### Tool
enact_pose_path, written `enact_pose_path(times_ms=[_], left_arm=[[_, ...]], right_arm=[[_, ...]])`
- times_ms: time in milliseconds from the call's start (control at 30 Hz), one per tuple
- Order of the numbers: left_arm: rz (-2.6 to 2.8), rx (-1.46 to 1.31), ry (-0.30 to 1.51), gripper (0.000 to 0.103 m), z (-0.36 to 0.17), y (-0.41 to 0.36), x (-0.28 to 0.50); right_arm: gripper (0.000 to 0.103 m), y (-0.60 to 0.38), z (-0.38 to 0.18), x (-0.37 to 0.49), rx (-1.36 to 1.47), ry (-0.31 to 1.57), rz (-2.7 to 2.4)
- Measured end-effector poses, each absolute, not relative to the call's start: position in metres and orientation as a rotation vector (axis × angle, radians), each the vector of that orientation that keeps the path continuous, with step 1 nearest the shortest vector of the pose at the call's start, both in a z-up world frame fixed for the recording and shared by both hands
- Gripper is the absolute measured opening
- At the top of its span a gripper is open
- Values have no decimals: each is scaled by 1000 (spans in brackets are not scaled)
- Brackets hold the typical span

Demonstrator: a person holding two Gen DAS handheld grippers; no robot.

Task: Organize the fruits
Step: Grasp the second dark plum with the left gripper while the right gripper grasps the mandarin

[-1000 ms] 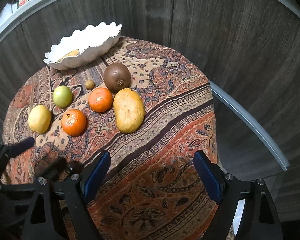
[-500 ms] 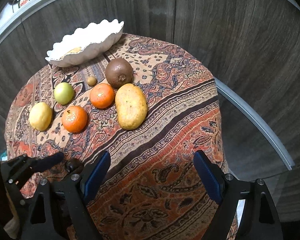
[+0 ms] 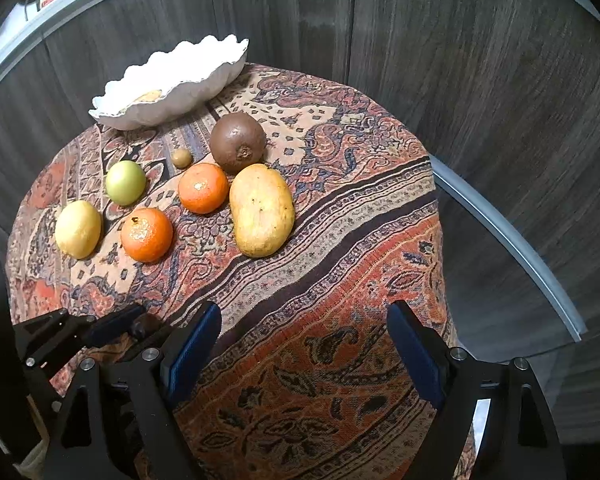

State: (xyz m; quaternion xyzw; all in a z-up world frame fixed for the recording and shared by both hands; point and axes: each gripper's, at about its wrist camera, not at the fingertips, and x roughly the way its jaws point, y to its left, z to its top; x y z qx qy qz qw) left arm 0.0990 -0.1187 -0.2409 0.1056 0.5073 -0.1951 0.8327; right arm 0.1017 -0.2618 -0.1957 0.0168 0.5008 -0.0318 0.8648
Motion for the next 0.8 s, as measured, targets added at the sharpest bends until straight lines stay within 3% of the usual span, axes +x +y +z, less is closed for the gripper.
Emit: enact_pose_path(times_ms=[800], left_arm=[[-187,75,1007,29,-210,-19,108]], right_arm=[[86,-184,-183,134,-80,1020,56]])
